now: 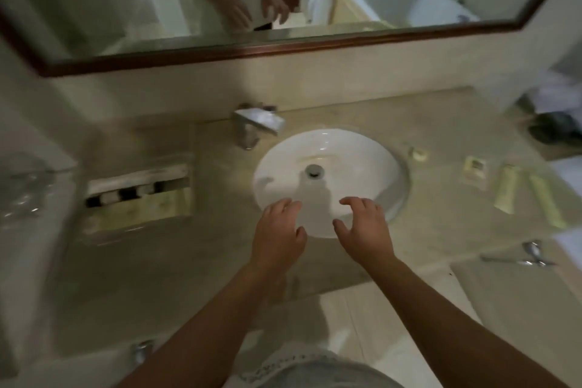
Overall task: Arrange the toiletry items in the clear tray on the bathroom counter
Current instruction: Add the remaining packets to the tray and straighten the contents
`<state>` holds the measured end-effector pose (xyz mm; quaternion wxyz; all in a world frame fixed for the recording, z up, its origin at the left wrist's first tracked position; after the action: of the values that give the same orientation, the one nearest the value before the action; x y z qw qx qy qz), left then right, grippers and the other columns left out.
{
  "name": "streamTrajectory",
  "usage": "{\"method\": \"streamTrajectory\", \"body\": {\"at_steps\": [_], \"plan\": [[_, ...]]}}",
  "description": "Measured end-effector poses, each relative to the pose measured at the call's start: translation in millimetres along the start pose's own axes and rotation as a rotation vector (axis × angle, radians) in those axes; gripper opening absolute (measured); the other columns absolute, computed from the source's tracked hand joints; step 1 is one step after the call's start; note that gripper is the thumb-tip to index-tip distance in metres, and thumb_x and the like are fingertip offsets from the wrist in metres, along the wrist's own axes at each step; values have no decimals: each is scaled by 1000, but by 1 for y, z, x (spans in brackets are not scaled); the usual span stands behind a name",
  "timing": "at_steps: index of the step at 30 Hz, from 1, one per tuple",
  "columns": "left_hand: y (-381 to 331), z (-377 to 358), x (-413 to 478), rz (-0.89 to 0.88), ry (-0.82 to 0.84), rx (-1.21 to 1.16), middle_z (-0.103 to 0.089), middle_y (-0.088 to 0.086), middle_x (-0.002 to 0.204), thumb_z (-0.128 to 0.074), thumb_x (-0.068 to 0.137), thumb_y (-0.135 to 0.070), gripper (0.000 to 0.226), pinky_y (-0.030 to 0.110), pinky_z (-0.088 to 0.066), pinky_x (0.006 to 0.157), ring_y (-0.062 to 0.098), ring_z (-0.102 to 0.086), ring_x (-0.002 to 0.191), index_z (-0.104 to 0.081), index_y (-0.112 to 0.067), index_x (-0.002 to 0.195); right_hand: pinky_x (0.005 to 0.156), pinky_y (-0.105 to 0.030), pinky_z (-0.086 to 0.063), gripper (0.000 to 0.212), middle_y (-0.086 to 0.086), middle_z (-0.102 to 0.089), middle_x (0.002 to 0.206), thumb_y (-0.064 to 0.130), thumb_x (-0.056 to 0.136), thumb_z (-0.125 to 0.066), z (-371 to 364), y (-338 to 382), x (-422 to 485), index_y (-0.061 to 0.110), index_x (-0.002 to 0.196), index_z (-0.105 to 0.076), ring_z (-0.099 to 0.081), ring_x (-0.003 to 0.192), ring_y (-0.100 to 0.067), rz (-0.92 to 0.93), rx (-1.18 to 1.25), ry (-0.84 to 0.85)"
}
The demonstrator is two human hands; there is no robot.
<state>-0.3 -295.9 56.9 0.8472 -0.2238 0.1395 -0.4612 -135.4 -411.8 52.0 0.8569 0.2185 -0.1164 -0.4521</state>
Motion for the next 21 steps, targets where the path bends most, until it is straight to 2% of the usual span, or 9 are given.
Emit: {"method": "streamTrajectory", "body": {"at_steps": [6,10,13,21], "plan": [[-133,-76,9,-147,104,-101,-55,10,129,-55,81,-20,47,38,-40,102,32,-48,118,-54,-13,127,95,-40,-39,46,-10,-64,112,37,77,-56,85,-155,-44,17,117,-61,-55,106,-34,-246,-31,-82],[-191,-107,21,-207,157,-140,-54,7,129,-56,87,-19,43,33,-39,101,25,-47,121,-53,-16,129,93,-40,-40,39,-9,-63,115,27,82,-66,127,-205,-63,16,120,-61,-54,109,-33,-334,5,-184],[-217,-125,42,-210,188,-139,-55,8,127,-57,87,-20,42,34,-40,101,24,-49,120,-54,-18,128,94,-41,-40,40,-11,-62,116,25,82,-67,136,-234,-59,16,121,-61,-54,110,-34,-376,46,-204],[-237,-160,129,-106,196,-170,-55,10,126,-61,86,-18,41,31,-39,99,26,-53,116,-55,-16,127,94,-38,-40,44,-7,-60,120,29,82,-64,137,-287,5,20,125,-56,-52,112,-31,-381,72,-75]]}}
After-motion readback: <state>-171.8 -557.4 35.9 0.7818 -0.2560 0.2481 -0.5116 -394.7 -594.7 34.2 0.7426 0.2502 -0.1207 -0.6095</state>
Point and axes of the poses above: each hand's wrist, its own x-axis towards the middle knuckle, its own z-axis out of the back of the hand, y = z × x, the point moved 4 cm from there along x, towards the middle knuckle
